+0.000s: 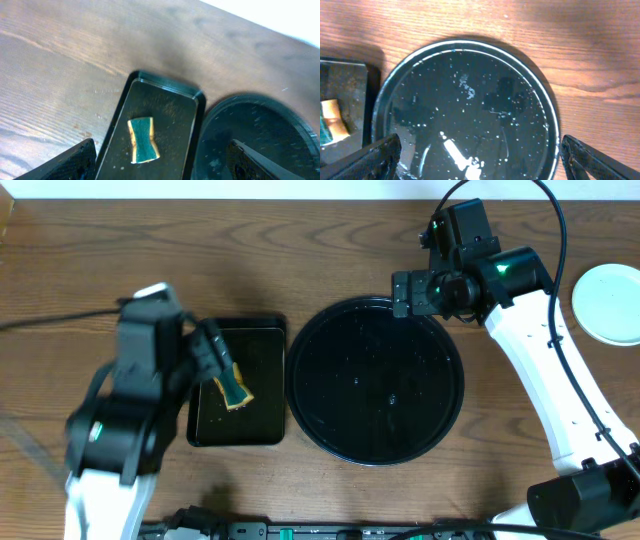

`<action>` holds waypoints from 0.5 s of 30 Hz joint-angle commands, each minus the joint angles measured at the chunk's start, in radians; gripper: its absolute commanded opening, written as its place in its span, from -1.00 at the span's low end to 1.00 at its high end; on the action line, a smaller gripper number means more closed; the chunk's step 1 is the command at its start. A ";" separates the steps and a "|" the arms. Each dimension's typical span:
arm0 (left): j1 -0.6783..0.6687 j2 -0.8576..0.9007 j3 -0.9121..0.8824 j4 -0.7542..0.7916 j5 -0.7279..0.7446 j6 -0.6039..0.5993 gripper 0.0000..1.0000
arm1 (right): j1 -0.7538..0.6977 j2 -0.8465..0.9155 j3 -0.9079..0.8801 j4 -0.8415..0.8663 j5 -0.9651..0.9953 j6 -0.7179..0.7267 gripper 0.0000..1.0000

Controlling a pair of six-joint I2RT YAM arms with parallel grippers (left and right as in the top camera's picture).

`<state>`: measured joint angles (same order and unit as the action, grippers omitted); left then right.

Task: Clean dirty plates on tray and stack at the side
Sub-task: 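Lower the sponge onto the small black tray with the left gripper, then open the left gripper and release the sponge on the small tray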

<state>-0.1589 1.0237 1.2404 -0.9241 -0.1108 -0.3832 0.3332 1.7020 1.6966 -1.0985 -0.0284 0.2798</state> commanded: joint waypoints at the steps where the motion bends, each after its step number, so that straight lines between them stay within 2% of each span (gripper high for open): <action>1: 0.003 -0.130 0.017 -0.023 -0.005 0.024 0.66 | 0.008 0.013 0.010 0.002 0.032 -0.012 0.99; 8: 0.003 -0.297 0.017 -0.044 -0.005 0.024 0.68 | 0.008 0.013 0.010 0.010 0.032 -0.012 0.99; 15: 0.003 -0.325 0.017 -0.085 -0.005 0.024 0.70 | 0.008 0.013 0.010 0.006 0.031 -0.012 0.98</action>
<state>-0.1589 0.6933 1.2427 -0.9958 -0.1108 -0.3687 0.3332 1.7020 1.6966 -1.0912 -0.0067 0.2798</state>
